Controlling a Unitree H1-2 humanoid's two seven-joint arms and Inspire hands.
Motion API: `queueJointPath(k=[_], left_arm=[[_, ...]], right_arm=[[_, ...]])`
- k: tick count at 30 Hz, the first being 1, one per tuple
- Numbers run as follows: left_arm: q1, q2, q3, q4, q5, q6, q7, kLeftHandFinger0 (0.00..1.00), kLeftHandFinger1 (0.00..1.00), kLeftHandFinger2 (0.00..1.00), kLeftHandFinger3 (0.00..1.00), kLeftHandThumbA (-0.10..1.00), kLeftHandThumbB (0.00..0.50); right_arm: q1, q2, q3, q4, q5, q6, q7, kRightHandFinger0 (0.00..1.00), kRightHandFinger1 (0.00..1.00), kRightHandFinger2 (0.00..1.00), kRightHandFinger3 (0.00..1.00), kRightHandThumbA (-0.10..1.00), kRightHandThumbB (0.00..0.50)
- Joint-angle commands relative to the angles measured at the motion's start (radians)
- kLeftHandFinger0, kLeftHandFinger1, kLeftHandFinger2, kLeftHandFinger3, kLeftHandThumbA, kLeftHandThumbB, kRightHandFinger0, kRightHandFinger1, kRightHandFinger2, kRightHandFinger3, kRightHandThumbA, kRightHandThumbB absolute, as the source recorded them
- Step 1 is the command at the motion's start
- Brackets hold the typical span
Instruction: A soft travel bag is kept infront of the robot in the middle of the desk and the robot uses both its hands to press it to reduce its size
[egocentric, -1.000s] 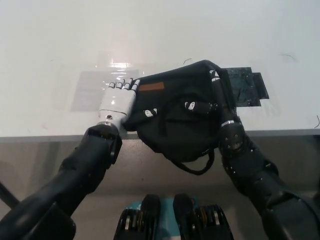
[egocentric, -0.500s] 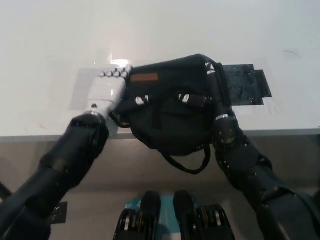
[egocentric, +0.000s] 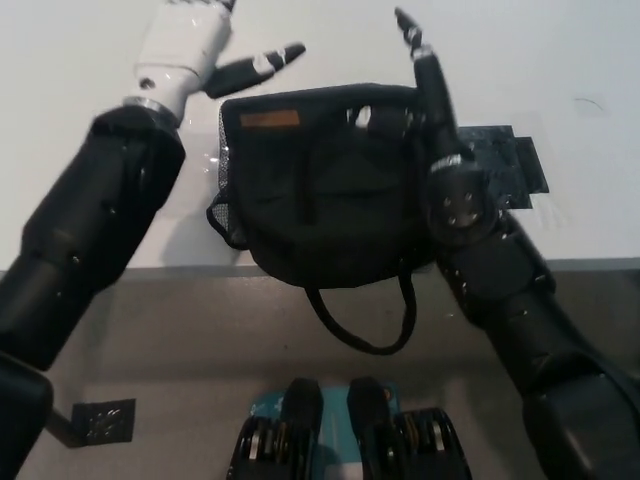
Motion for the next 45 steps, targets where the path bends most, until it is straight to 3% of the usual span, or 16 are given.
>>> queueJointPath(k=[1,7,12,15,18,21,23,25,28,30,33,36,37,39,42,45], left_arm=[[-0.053,0.036,0.043,-0.091,-0.008,-0.012,-0.046,1.00,1.00,1.00,1.00,1.00,0.182],[-0.041,0.038,0.089,-0.158,-0.035,-0.008,-0.092,1.00,1.00,1.00,1.00,1.00,0.212],[0.075,0.017,0.165,-0.351,-0.153,0.016,-0.187,1.00,1.00,1.00,1.00,1.00,0.223],[0.088,0.002,0.189,-0.437,-0.204,0.026,-0.236,1.00,1.00,1.00,1.00,1.00,0.209],[0.166,-0.035,0.240,-0.616,-0.320,0.114,-0.306,1.00,1.00,1.00,1.00,1.00,0.215],[0.243,-0.082,0.264,-0.789,-0.404,0.198,-0.360,1.00,1.00,1.00,1.00,1.00,0.226],[0.305,-0.106,0.262,-0.871,-0.439,0.185,-0.364,1.00,1.00,1.00,1.00,1.00,0.180],[0.360,-0.119,0.269,-0.919,-0.465,0.151,-0.350,1.00,1.00,1.00,1.00,1.00,0.183],[0.520,-0.180,0.258,-1.010,-0.496,0.130,-0.312,1.00,1.00,1.00,1.00,1.00,0.216],[0.617,-0.202,0.230,-1.057,-0.473,0.104,-0.301,1.00,1.00,1.00,1.00,1.00,0.211],[0.809,-0.242,0.208,-1.114,-0.484,0.021,-0.254,1.00,1.00,1.00,1.00,1.00,0.231],[0.938,-0.295,0.217,-1.158,-0.538,0.010,-0.241,1.00,1.00,1.00,1.00,1.00,0.259],[0.958,-0.296,0.228,-1.168,-0.551,-0.003,-0.241,1.00,1.00,1.00,1.00,1.00,0.242],[1.050,-0.285,0.244,-1.196,-0.583,-0.064,-0.237,1.00,1.00,1.00,1.00,1.00,0.214],[1.195,-0.256,0.276,-1.202,-0.638,-0.175,-0.237,1.00,1.00,1.00,1.00,1.00,0.197],[1.256,-0.223,0.326,-1.171,-0.644,-0.230,-0.235,1.00,1.00,1.00,1.00,1.00,0.215]], right_arm=[[-0.059,-0.021,-0.002,-0.197,0.002,0.111,0.063,1.00,1.00,1.00,1.00,1.00,0.189],[-0.015,-0.070,-0.007,-0.405,0.022,0.234,0.156,1.00,1.00,1.00,1.00,1.00,0.198],[0.064,-0.161,0.003,-0.649,0.080,0.442,0.331,1.00,1.00,1.00,1.00,1.00,0.233],[0.083,-0.220,0.012,-0.752,0.082,0.511,0.389,1.00,1.00,1.00,1.00,1.00,0.211],[0.147,-0.261,0.029,-0.880,0.102,0.582,0.444,1.00,1.00,1.00,1.00,1.00,0.170],[0.222,-0.296,0.052,-1.044,0.132,0.678,0.498,1.00,1.00,1.00,1.00,1.00,0.180],[0.285,-0.319,0.065,-1.143,0.173,0.701,0.538,1.00,1.00,1.00,1.00,0.94,0.124],[0.321,-0.332,0.082,-1.189,0.181,0.701,0.559,1.00,1.00,1.00,1.00,0.92,0.111],[0.410,-0.355,0.119,-1.233,0.260,0.701,0.618,1.00,1.00,1.00,1.00,0.77,0.123],[0.470,-0.379,0.139,-1.272,0.304,0.701,0.648,1.00,1.00,1.00,1.00,0.70,0.173],[0.619,-0.362,0.132,-1.351,0.358,0.661,0.645,1.00,1.00,1.00,1.00,0.76,0.237],[0.717,-0.365,0.123,-1.409,0.386,0.621,0.645,1.00,1.00,1.00,1.00,0.74,0.297],[0.740,-0.359,0.112,-1.433,0.378,0.590,0.629,1.00,1.00,1.00,1.00,0.83,0.294],[0.850,-0.302,0.056,-1.501,0.440,0.471,0.579,1.00,1.00,1.00,1.00,0.99,0.222],[1.059,-0.198,0.032,-1.597,0.503,0.299,0.530,1.00,1.00,1.00,1.00,1.00,0.214],[1.158,-0.148,0.030,-1.583,0.365,0.134,0.498,1.00,1.00,1.00,1.00,1.00,0.207]])
